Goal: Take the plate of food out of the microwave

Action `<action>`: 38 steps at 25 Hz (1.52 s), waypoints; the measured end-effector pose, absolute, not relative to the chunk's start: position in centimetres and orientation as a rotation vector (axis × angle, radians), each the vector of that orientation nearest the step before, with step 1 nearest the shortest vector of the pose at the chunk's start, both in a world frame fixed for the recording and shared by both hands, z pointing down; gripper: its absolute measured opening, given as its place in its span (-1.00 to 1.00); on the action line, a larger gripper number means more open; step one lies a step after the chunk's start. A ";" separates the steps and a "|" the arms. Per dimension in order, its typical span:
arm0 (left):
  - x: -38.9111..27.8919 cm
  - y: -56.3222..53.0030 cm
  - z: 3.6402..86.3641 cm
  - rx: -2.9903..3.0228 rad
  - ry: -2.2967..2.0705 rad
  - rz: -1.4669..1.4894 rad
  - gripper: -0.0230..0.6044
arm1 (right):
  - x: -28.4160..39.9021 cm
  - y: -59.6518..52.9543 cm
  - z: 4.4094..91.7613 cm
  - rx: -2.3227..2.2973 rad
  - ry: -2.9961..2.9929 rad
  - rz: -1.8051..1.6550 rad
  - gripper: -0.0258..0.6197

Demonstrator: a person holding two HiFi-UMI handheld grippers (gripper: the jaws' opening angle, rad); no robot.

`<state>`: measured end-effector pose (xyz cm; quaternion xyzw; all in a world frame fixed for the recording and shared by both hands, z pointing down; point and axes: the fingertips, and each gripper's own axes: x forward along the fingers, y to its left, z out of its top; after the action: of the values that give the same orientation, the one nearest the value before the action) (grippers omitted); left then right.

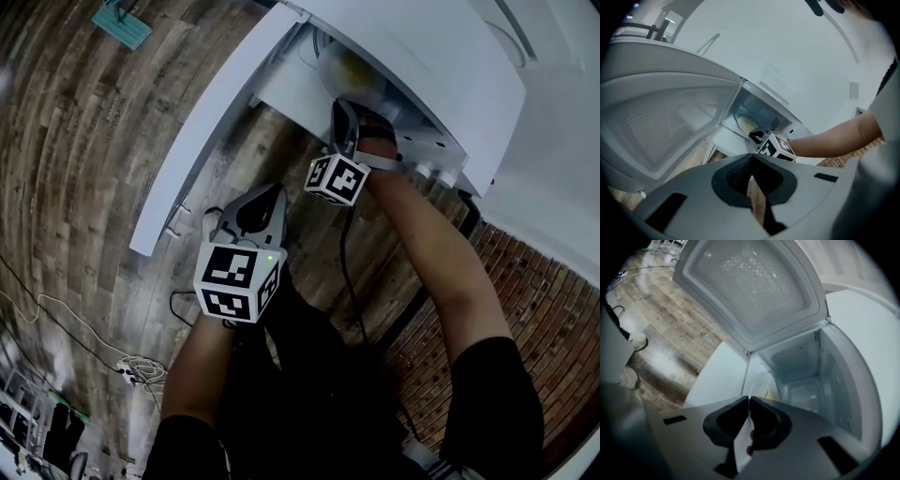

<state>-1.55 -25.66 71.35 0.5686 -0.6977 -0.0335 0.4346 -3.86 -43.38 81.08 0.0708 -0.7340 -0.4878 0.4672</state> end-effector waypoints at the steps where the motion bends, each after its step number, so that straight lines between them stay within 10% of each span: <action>1: -1.5 -25.6 71.4 1.414 -1.737 -0.085 -0.94 | -3.7 -43.1 81.1 0.177 -1.796 -1.225 -0.83; 38: 0.1 -21.4 70.7 1.603 -1.635 -0.068 -0.94 | -0.7 -40.0 73.2 0.489 -1.747 -1.516 -0.85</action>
<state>0.12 -21.37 70.73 0.6373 -0.6503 -0.0269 0.4126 -0.67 -40.03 73.25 0.1912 -0.6838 -0.5934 0.3791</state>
